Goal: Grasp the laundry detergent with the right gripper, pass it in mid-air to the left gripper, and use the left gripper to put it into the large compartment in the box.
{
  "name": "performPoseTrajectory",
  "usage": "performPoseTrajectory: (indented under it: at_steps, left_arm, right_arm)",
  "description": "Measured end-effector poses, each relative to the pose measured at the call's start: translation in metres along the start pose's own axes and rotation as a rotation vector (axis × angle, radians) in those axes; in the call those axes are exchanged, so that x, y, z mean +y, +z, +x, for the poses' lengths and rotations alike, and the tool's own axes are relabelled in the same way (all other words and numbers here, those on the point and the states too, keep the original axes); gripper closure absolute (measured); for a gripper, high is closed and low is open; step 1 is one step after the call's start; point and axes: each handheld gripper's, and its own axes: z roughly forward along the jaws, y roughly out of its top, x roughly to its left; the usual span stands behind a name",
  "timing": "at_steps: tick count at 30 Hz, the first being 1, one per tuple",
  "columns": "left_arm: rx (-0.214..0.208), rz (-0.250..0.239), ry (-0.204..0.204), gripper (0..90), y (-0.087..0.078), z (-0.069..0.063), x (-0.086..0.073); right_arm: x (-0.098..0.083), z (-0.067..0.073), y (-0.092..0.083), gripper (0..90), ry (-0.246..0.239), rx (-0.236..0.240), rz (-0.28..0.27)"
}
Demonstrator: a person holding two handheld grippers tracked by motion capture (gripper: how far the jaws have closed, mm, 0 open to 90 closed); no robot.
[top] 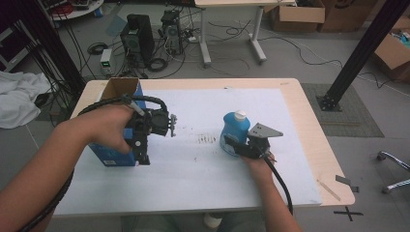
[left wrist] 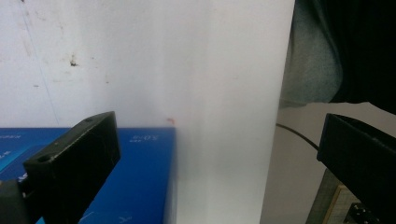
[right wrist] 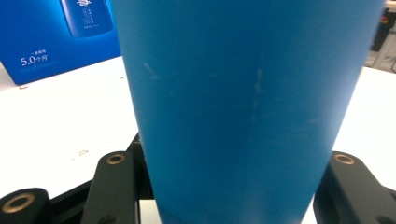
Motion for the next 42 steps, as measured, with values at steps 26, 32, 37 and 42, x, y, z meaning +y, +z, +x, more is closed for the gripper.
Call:
performPoseTrajectory:
  at_steps: [26,32,37,42]
  left_arm:
    - [0.014,0.016,0.016,0.1,-0.014,-0.003,0.014]
    - [0.013,0.015,0.035,0.1,-0.017,-0.006,0.025]
    - [0.011,0.010,0.048,0.1,-0.019,-0.007,0.032]
    - [-0.001,-0.020,0.053,0.1,-0.020,-0.010,0.037]
  right_arm:
    - [0.071,0.041,-0.042,45.9,-0.245,0.465,0.086]
    - [0.065,0.055,-0.034,45.9,-0.255,0.541,0.088]
    - [0.060,0.065,-0.022,46.0,-0.260,0.582,0.088]
    - [0.053,0.078,-0.004,45.9,-0.261,0.635,0.075]
